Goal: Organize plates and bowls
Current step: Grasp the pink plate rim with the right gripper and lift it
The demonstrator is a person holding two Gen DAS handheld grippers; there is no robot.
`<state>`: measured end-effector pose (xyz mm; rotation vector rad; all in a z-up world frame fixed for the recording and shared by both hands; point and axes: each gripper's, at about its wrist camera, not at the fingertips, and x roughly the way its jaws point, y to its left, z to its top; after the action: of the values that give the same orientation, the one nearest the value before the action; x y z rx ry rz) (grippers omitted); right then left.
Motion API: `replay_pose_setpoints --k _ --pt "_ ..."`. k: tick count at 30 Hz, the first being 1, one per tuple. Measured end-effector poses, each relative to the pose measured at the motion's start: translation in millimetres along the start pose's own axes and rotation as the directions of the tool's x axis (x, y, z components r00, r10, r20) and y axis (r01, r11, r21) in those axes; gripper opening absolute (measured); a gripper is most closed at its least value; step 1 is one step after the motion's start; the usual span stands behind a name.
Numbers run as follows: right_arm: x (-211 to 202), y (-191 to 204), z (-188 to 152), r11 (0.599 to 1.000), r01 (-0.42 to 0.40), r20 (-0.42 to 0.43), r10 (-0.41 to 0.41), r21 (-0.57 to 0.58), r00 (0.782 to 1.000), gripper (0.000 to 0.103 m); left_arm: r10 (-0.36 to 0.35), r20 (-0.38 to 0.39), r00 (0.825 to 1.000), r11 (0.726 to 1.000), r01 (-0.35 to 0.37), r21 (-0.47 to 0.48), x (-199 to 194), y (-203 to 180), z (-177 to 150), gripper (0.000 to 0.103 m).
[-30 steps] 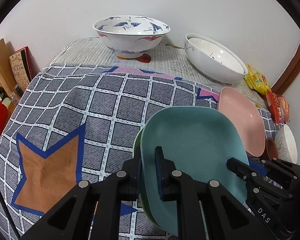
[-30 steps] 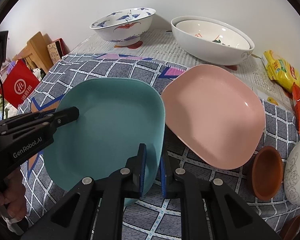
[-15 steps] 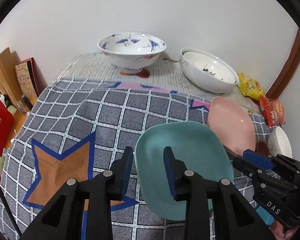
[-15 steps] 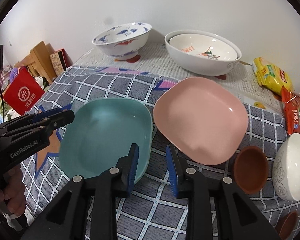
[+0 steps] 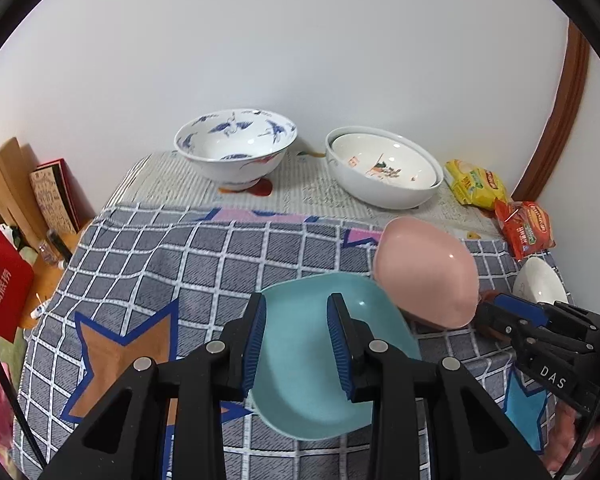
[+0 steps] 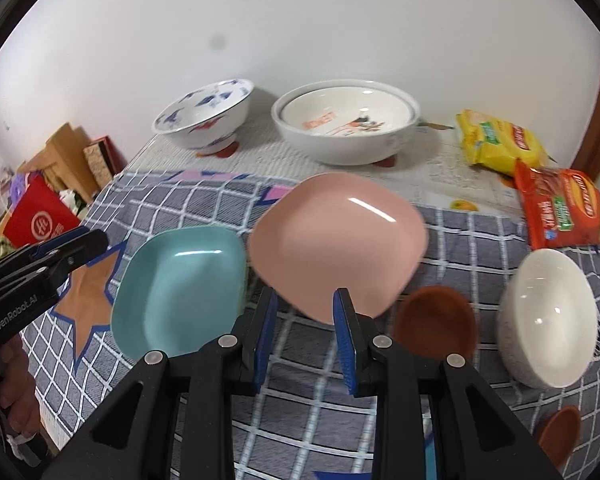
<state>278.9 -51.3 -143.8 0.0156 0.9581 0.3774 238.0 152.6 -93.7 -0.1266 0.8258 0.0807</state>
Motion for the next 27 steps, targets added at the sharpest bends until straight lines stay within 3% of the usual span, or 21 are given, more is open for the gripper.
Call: replay_pose_setpoints --k 8,11,14,27 --pt "-10 -37 3 0.998 0.03 0.027 -0.032 0.058 0.999 0.033 -0.001 0.003 1.0 0.999 0.001 0.037 7 -28 8 0.031" --pt "-10 -47 5 0.997 0.042 0.034 -0.045 0.068 0.998 0.035 -0.004 -0.009 1.0 0.999 0.004 0.041 17 -37 11 0.045" --pt "-7 -54 9 0.996 0.059 0.037 -0.062 0.072 0.997 0.04 -0.015 -0.038 0.999 0.999 0.016 0.038 32 -44 13 0.045" --pt "45 -69 37 0.984 0.169 -0.009 -0.168 0.052 0.986 0.04 -0.062 -0.14 0.988 0.997 0.067 0.032 101 -71 35 0.045"
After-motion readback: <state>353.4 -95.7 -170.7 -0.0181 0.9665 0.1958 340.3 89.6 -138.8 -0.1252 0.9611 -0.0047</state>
